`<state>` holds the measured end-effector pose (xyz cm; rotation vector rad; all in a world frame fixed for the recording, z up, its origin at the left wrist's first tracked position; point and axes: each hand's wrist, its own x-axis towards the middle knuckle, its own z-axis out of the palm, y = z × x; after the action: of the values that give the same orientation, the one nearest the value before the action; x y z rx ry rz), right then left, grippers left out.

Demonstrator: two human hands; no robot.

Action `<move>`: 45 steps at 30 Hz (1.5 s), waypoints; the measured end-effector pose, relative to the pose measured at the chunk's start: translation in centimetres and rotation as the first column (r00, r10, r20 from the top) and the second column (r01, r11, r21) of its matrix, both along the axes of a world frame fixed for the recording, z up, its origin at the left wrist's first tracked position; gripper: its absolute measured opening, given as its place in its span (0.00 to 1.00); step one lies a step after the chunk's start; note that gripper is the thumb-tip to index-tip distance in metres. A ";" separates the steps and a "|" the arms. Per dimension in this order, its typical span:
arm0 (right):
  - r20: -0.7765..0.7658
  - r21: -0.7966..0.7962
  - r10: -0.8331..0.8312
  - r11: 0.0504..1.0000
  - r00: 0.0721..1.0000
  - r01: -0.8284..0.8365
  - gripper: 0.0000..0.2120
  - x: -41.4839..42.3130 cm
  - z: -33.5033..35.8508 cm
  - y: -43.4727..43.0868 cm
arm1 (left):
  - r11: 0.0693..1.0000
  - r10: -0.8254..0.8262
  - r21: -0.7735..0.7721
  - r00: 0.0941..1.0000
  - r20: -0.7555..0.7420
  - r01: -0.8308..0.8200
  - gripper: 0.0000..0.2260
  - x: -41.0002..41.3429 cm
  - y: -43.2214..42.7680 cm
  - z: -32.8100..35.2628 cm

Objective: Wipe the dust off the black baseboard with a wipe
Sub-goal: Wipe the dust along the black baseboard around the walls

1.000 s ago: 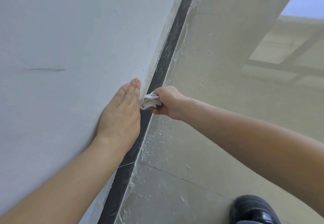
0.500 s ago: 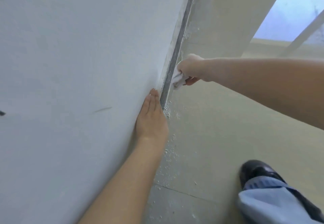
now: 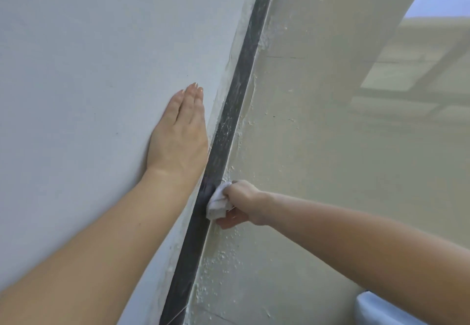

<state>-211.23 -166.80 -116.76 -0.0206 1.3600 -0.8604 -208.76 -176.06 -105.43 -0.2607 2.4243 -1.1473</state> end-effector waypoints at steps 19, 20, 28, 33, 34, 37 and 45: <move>-0.238 -0.095 -0.151 0.987 0.959 0.132 0.09 -11.4 1.6 -1.9 | 0.949 -0.228 -0.241 0.971 -0.074 0.205 0.27 -0.4 -1.8 -1.4; -0.135 -0.094 -0.072 0.994 0.988 0.059 0.10 -9.3 1.5 -0.9 | 0.949 -0.228 -0.242 0.971 -0.073 0.204 0.27 -0.5 -1.8 -1.5; 0.251 -0.086 -0.194 0.971 0.949 0.221 0.11 -6.6 2.1 -2.4 | 0.936 -0.268 -0.252 0.962 -0.057 0.246 0.25 -0.5 -2.0 -1.8; 0.171 -0.118 -0.369 0.913 0.914 0.391 0.08 -12.5 3.4 -3.7 | 0.948 -0.258 -0.218 0.962 -0.092 0.233 0.25 -0.7 -2.0 -1.8; 0.234 -0.098 -0.471 0.859 0.851 0.502 0.07 -13.2 3.3 -3.9 | 0.947 -0.262 -0.216 0.960 -0.096 0.237 0.25 -0.7 -2.0 -1.8; 0.329 -0.070 -0.681 0.673 0.654 0.736 0.10 -14.3 1.8 -3.7 | 0.942 -0.271 -0.229 0.959 -0.086 0.245 0.25 -0.5 -2.1 -1.8; 0.227 -0.059 0.029 0.998 0.974 -0.016 0.05 -5.7 0.0 0.5 | 0.943 -0.271 -0.226 0.958 -0.092 0.245 0.25 -0.6 -2.2 -2.2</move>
<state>-216.90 -166.27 -116.81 0.0179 1.1184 -0.8551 -209.37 -178.30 -107.63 -0.0795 2.4964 -1.5535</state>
